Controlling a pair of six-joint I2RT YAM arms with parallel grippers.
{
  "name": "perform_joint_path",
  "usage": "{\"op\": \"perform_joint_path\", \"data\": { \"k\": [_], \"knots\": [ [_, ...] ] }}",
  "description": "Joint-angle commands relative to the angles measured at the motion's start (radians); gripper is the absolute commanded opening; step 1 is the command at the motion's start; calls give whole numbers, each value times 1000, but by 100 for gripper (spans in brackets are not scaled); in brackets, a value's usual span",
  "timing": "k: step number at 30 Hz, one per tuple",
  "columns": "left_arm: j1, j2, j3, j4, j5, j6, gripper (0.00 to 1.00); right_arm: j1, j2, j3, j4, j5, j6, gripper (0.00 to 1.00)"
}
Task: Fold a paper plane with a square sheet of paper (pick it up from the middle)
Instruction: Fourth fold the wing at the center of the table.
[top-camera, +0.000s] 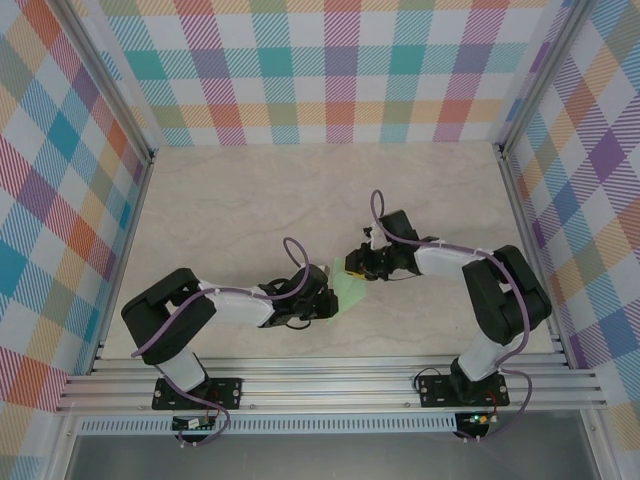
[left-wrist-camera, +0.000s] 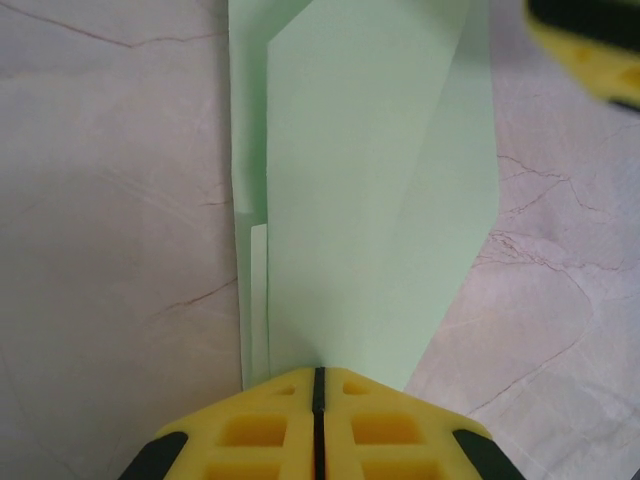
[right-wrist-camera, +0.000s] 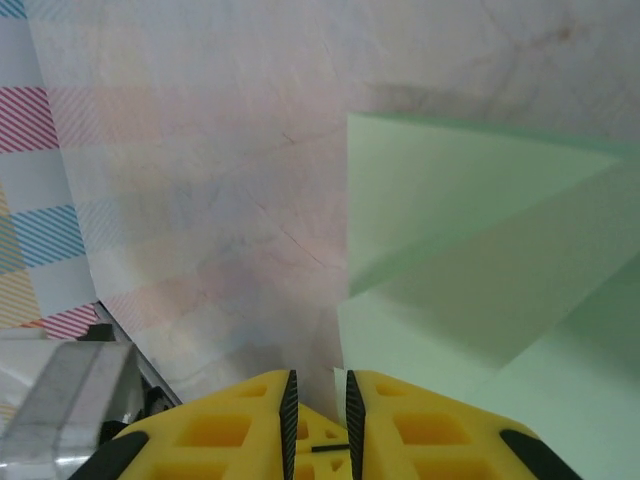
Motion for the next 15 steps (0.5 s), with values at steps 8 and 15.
{"op": "perform_joint_path", "data": {
  "k": [8, 15],
  "knots": [
    [-24, 64, -75, -234, 8, -14, 9, -6, 158, 55, 30, 122, -37, 21],
    [-24, 59, -118, -226, -17, -28, 8, -82, 180, 86, 32, 146, -74, 22]
  ]
}}
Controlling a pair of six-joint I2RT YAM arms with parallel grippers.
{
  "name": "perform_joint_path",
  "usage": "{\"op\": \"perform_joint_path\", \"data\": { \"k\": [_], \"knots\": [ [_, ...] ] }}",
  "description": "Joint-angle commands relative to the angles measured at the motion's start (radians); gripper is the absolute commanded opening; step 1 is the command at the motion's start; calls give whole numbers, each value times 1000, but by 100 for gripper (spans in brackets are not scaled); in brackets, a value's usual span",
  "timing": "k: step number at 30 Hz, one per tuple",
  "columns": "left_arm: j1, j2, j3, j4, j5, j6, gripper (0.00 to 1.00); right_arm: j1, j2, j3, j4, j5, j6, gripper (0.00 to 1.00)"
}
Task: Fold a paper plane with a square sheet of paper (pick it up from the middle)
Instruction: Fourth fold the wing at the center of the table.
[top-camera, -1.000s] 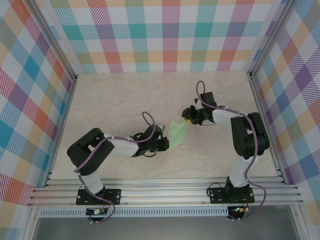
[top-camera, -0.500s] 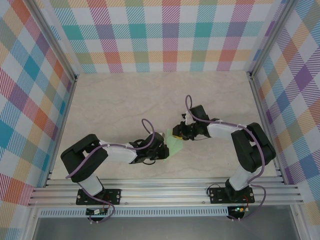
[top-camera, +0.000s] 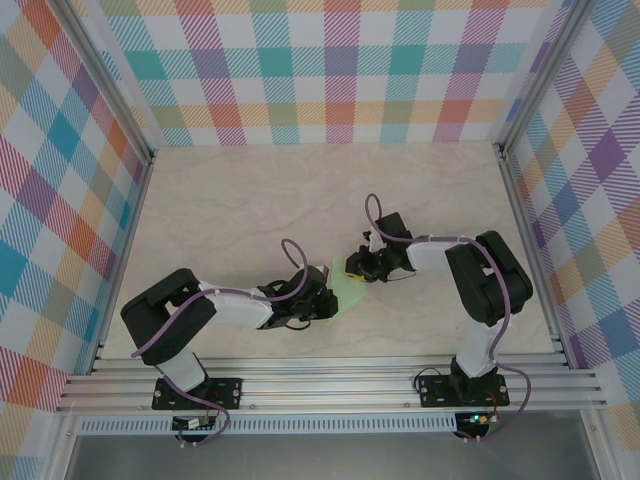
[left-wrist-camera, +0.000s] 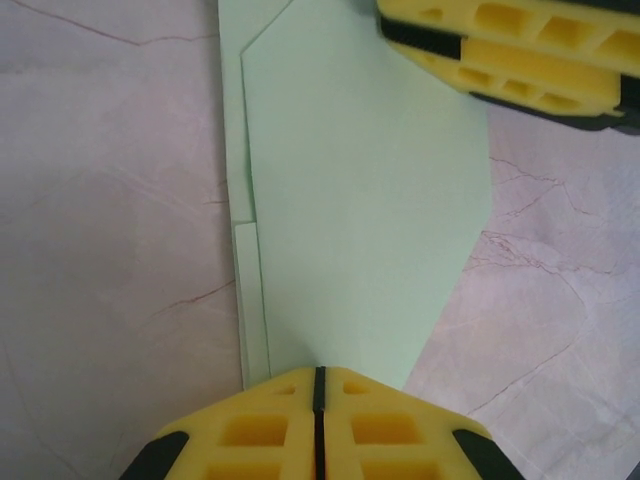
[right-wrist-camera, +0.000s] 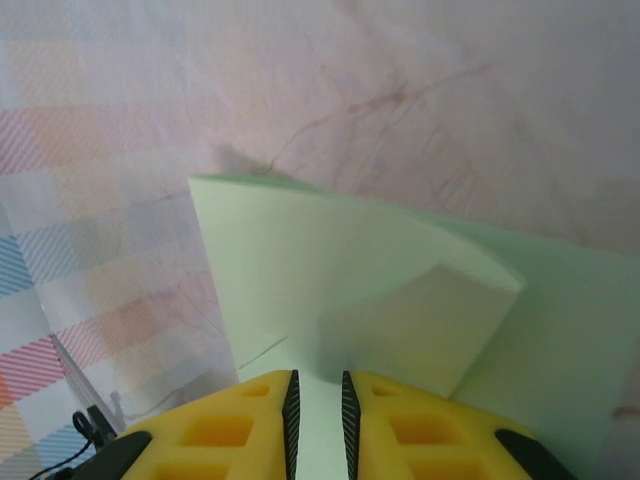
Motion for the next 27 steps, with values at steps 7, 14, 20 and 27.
{"op": "perform_joint_path", "data": {
  "k": [7, 14, 20, 27],
  "knots": [
    [-24, 74, -88, -252, -9, -12, 9, -122, 95, 106, 1, 44, -76, 23],
    [-24, 71, -86, -255, -8, -10, 8, -135, 56, 131, -30, 16, -87, 25],
    [-26, 68, -81, -258, -8, -9, 8, -132, -57, 93, -50, -10, -85, 26],
    [-26, 71, -62, -259, -2, 0, 9, -5, -94, 2, 44, -114, 11, 23]
  ]
}}
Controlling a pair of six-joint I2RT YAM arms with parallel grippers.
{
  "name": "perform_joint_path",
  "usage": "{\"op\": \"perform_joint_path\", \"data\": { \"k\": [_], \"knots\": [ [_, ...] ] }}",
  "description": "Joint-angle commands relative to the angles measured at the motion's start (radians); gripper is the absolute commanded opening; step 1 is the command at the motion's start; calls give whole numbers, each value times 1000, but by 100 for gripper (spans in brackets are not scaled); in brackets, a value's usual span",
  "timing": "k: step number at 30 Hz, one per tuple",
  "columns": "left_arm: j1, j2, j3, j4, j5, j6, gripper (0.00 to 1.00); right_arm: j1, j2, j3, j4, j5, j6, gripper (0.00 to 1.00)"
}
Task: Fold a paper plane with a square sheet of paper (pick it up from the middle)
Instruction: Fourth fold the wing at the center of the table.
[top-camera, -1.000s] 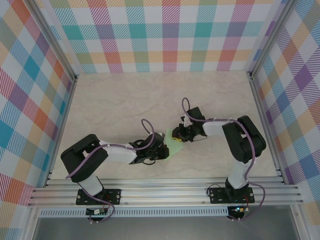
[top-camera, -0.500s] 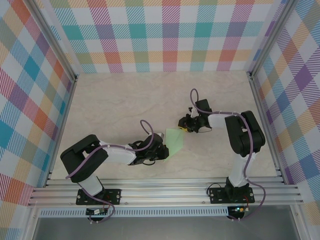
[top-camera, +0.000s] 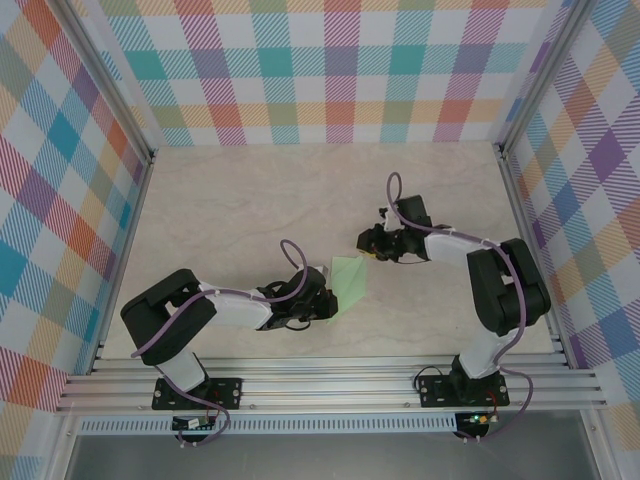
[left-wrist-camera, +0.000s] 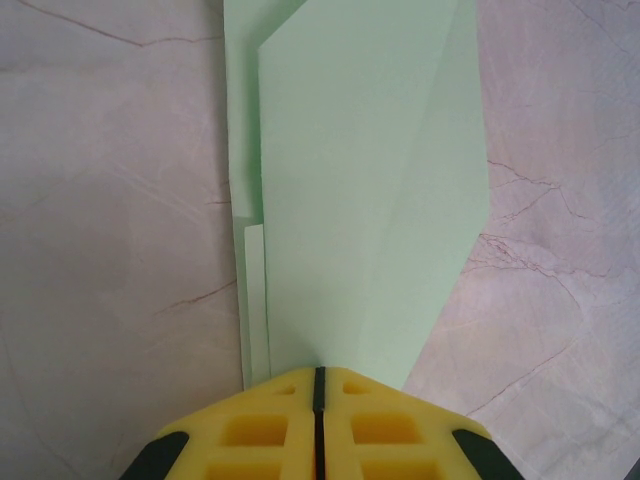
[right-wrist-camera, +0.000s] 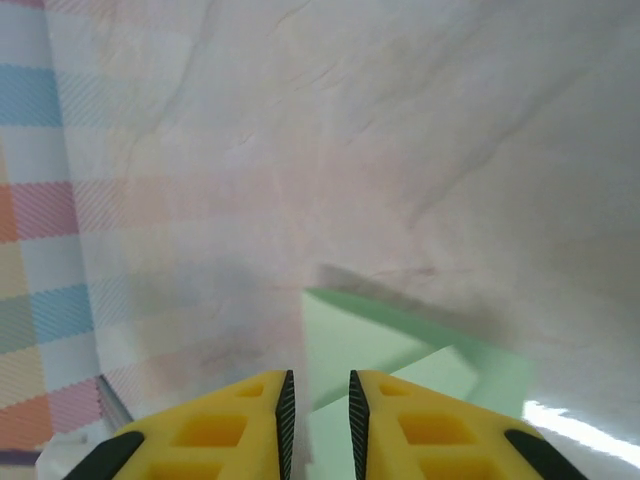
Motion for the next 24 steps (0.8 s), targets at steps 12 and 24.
{"op": "perform_joint_path", "data": {
  "k": [12, 24],
  "knots": [
    [-25, 47, -26, -317, 4, 31, 10, 128, 149, -107, 84, 15, 73, 18],
    [-19, -107, 68, -381, 34, 94, 18, 128, 162, -103, 25, 60, 30, 17]
  ]
}}
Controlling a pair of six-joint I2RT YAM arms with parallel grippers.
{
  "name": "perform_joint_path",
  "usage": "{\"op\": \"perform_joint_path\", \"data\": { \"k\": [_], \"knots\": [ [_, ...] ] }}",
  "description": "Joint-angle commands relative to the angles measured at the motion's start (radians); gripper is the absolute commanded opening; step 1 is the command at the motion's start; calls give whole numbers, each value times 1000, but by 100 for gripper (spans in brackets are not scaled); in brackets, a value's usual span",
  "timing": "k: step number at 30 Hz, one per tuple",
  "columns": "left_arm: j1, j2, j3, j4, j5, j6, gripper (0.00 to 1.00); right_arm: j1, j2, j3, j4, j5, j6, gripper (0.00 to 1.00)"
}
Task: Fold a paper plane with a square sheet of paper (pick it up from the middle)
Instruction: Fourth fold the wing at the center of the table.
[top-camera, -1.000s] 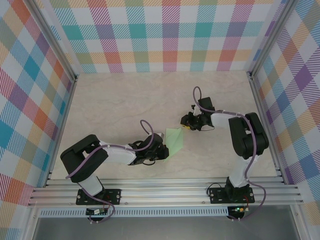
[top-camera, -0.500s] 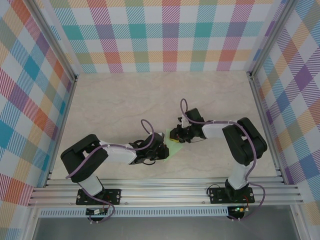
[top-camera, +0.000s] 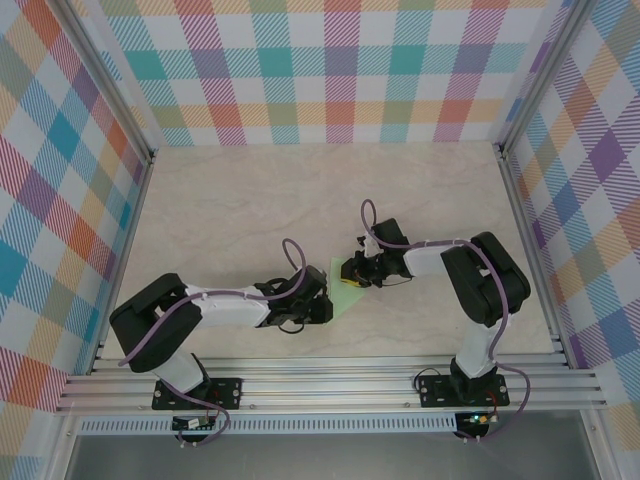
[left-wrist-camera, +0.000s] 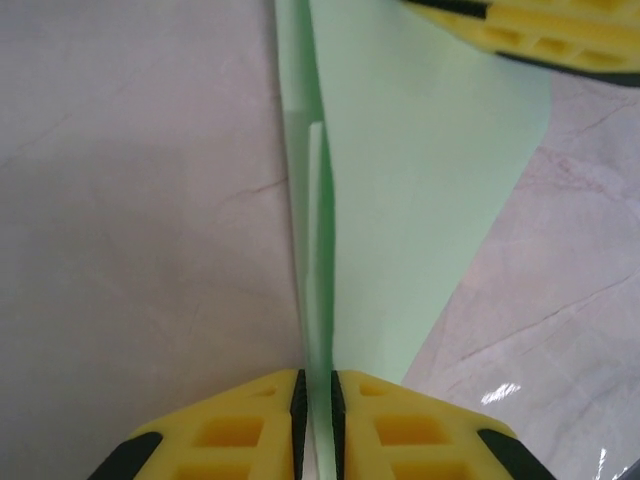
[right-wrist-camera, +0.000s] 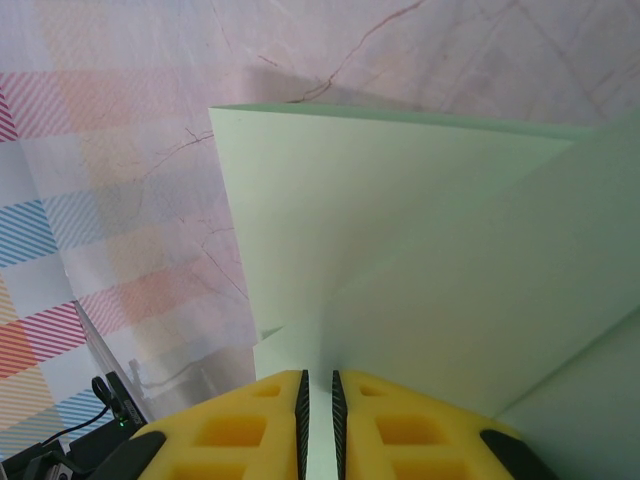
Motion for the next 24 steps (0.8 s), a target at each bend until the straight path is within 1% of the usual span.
{"op": "perform_joint_path", "data": {
  "k": [1, 5, 8, 11, 15, 16, 19, 21, 24],
  "knots": [
    [-11, -35, 10, -96, 34, 34, 18, 2, 56, -15, -61, 83, -36, 17],
    [-5, -50, -6, -29, 76, 28, 19, 2, 60, -13, -63, 79, -35, 18],
    [-3, -66, -13, -1, 84, 23, 19, 2, 59, -15, -63, 82, -37, 18],
    [0, -101, -10, -4, 70, 23, 19, 1, 63, -15, -63, 82, -38, 18],
    [2, -141, 8, -55, 14, 30, 20, 2, 69, -14, -62, 80, -36, 18],
    [2, -147, 6, -48, 15, 30, 20, 2, 69, -14, -61, 80, -35, 18],
    [4, -132, 6, 0, 63, 33, 20, 2, 71, -12, -62, 79, -34, 18],
    [4, -90, 17, 32, 122, 36, 20, 1, 73, -10, -62, 79, -34, 18],
    [4, -33, 23, 73, 176, 37, 19, 2, 78, -7, -65, 80, -35, 18]
  ]
}}
